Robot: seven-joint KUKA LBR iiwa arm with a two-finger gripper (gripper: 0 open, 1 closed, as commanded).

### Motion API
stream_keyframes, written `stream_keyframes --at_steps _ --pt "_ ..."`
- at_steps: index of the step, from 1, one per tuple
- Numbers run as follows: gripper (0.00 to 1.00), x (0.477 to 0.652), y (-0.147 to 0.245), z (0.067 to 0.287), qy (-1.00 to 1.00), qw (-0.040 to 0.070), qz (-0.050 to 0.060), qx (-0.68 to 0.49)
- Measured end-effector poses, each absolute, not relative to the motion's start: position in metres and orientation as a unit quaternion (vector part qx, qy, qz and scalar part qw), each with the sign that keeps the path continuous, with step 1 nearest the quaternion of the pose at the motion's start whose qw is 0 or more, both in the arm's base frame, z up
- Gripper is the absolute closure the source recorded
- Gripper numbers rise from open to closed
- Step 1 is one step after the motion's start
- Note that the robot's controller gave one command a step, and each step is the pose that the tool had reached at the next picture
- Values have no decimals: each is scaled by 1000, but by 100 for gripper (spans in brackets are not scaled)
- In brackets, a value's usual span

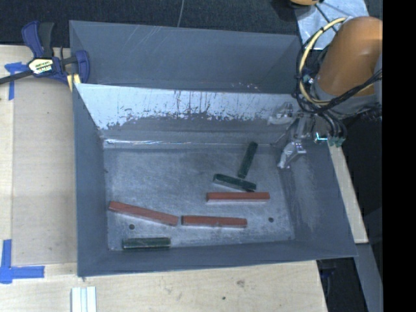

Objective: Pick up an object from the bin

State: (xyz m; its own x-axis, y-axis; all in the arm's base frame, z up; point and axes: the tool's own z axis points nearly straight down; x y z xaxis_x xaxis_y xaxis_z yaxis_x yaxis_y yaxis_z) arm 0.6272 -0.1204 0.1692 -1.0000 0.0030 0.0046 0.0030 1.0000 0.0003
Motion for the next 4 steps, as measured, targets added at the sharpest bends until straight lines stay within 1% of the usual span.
stream_keyframes --at_steps 1,2,3,4 --pt "0 629 -120 175 -1000 -2 0 0" --pt "0 619 -101 121 -1000 -5 1 0" --pt "0 618 -79 93 -996 -3 3 85" --pt "100 609 -59 79 -1000 -14 1 -10"
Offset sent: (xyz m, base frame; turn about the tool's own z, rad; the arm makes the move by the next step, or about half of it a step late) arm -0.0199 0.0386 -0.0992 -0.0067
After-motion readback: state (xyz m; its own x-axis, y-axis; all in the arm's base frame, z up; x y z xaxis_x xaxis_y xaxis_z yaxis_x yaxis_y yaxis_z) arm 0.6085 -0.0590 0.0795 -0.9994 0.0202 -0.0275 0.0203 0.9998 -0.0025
